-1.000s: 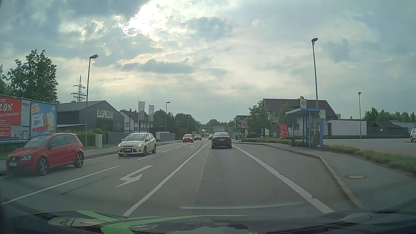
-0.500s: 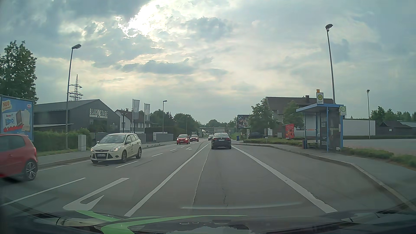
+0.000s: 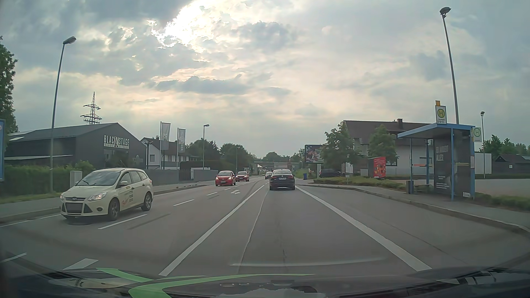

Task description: Follow the waypoints while adhering to traffic rules and regulations

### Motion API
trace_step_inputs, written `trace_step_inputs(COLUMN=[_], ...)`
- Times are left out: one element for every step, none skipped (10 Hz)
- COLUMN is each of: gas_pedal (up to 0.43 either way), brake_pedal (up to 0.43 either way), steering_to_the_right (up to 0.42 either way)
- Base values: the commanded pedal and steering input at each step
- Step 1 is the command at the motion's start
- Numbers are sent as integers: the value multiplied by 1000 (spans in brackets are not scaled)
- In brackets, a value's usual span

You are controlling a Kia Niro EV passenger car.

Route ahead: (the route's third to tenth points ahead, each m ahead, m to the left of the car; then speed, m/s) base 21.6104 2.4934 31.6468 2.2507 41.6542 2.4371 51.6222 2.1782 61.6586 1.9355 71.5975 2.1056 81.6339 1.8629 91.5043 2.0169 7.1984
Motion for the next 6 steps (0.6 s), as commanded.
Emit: trace_step_inputs(gas_pedal=[177, 177, 177, 150, 110, 110], brake_pedal=[0, 0, 0, 0, 0, 0], steering_to_the_right=[-1, 0, 1, 1, 1, 1])
